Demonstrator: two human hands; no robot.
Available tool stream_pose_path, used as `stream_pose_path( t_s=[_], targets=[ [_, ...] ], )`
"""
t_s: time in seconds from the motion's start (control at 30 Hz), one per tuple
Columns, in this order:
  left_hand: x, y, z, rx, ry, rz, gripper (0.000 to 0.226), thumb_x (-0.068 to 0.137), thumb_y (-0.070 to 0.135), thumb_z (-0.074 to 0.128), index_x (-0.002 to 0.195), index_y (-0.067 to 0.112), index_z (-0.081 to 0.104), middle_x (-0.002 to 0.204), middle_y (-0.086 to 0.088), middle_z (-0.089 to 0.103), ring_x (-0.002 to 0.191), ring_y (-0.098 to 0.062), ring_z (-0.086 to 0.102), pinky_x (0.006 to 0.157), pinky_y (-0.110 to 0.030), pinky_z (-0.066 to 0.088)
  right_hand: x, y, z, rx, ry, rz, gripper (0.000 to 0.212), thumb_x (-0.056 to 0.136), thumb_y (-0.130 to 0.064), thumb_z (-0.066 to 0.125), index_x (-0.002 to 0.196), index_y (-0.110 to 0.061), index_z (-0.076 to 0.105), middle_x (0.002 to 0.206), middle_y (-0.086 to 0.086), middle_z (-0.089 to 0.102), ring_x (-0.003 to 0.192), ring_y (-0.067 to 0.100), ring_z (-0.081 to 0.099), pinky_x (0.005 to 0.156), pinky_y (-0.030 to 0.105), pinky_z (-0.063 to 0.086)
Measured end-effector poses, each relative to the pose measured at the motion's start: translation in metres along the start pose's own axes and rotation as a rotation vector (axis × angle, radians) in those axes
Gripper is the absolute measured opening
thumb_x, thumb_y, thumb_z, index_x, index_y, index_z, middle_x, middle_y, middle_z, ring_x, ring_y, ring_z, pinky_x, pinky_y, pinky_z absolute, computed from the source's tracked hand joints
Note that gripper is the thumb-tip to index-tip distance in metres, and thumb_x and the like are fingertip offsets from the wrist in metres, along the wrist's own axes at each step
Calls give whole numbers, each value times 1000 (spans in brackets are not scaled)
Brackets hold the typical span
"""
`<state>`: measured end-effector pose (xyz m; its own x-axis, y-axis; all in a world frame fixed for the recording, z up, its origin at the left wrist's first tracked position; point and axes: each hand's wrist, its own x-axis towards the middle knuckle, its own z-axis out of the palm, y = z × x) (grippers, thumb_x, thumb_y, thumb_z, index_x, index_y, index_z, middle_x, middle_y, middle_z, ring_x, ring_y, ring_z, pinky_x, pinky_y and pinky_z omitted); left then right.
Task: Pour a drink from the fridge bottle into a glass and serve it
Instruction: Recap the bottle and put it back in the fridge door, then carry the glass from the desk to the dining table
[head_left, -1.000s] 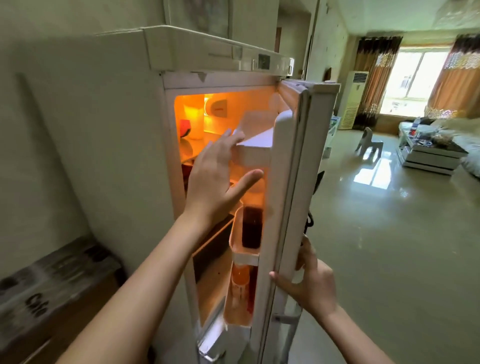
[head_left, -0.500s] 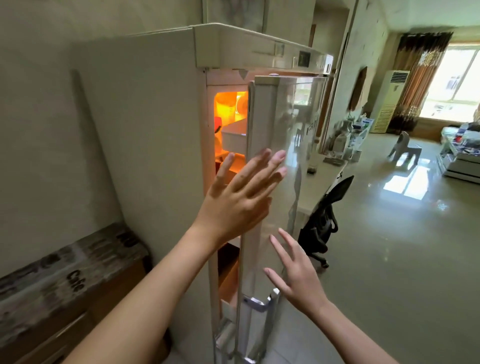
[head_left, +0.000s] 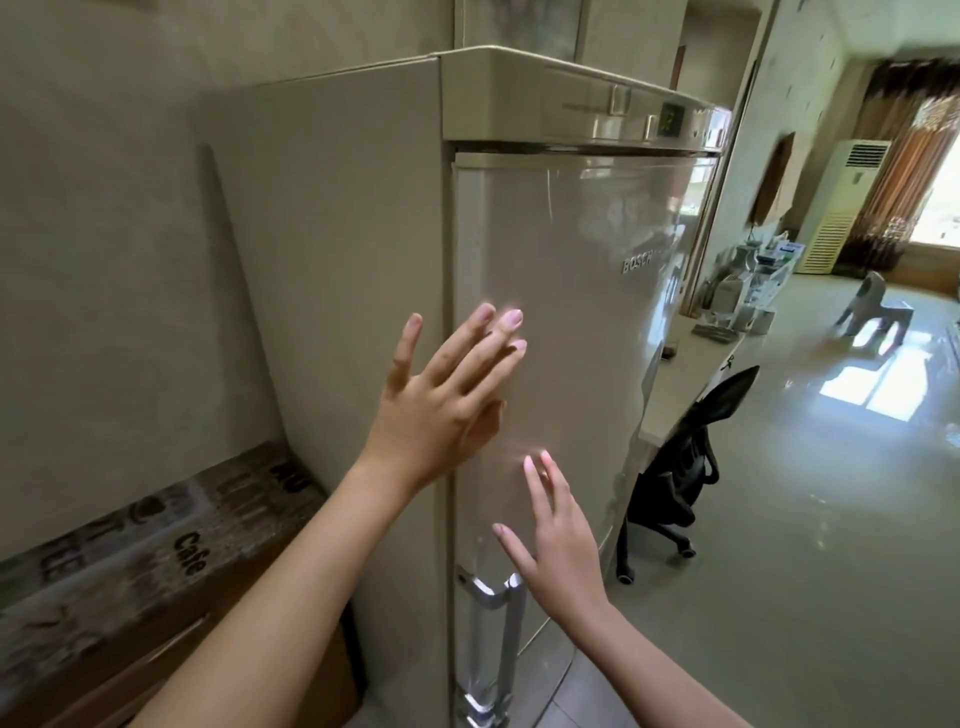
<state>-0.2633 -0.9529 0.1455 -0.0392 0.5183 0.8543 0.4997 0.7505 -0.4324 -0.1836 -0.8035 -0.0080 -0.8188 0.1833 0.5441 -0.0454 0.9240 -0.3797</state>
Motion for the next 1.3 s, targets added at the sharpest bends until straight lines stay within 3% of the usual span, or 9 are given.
stream_pose_path(
  t_s=[0.23,0.33,0.43,0.57,0.7,0.87,0.97,1.13,1.3],
  targets=[
    [-1,5,1,-29,-12,-43,52,86,33,52,137,25,47,151,7,34,141,-12,26,111,-52,12,1,6,5,-33,7,-12,80,83,-48,55,147,-23,13,154,2,14,114,22,53,90,35,48],
    [2,10,-2,-11,-12,-72,49,85,31,52,134,24,50,150,7,35,141,-12,26,111,-51,12,1,14,0,5,-42,-46,78,85,-47,53,147,-25,13,155,0,11,117,18,50,93,32,45],
    [7,22,-6,20,-27,-122,41,86,28,52,126,22,57,149,4,39,140,-15,27,110,-50,12,1,31,-16,-6,-124,-115,70,87,-45,50,146,-28,17,153,-3,23,117,15,48,96,33,42],
    [17,52,-2,34,-93,-172,30,84,31,54,110,17,61,137,1,53,133,-16,33,112,-48,9,-3,75,-47,-55,-194,-134,53,87,-43,46,136,-27,39,124,-8,57,109,13,54,92,28,41],
    [32,105,24,-91,-217,-219,36,87,33,49,115,14,62,133,-2,57,130,-16,40,113,-45,14,-13,145,-90,-87,-150,-51,38,84,-46,46,112,-25,61,102,-9,65,96,13,61,80,29,47],
    [63,207,57,-280,-378,-311,51,88,39,39,131,15,52,143,-3,48,132,-20,44,109,-44,25,-25,240,-168,-173,-155,91,40,88,-47,47,123,-29,55,121,-15,57,113,7,50,90,26,39],
    [83,276,74,-369,-514,-269,58,83,46,40,133,18,50,142,-1,48,129,-19,47,106,-43,32,-34,294,-209,-191,-207,179,39,88,-47,49,123,-33,53,123,-17,55,117,6,45,93,27,37],
    [104,358,101,-466,-686,-196,65,73,46,69,131,21,54,135,1,56,124,-18,53,97,-44,45,-43,365,-252,-254,-339,278,41,87,-49,48,125,-35,50,128,-13,52,122,11,42,98,30,32],
    [124,408,139,-461,-765,-162,64,64,47,75,121,22,62,123,2,64,114,-17,60,88,-40,50,-38,428,-275,-238,-366,348,41,87,-49,48,126,-36,49,131,-15,48,127,10,36,100,30,29]
  ],
)
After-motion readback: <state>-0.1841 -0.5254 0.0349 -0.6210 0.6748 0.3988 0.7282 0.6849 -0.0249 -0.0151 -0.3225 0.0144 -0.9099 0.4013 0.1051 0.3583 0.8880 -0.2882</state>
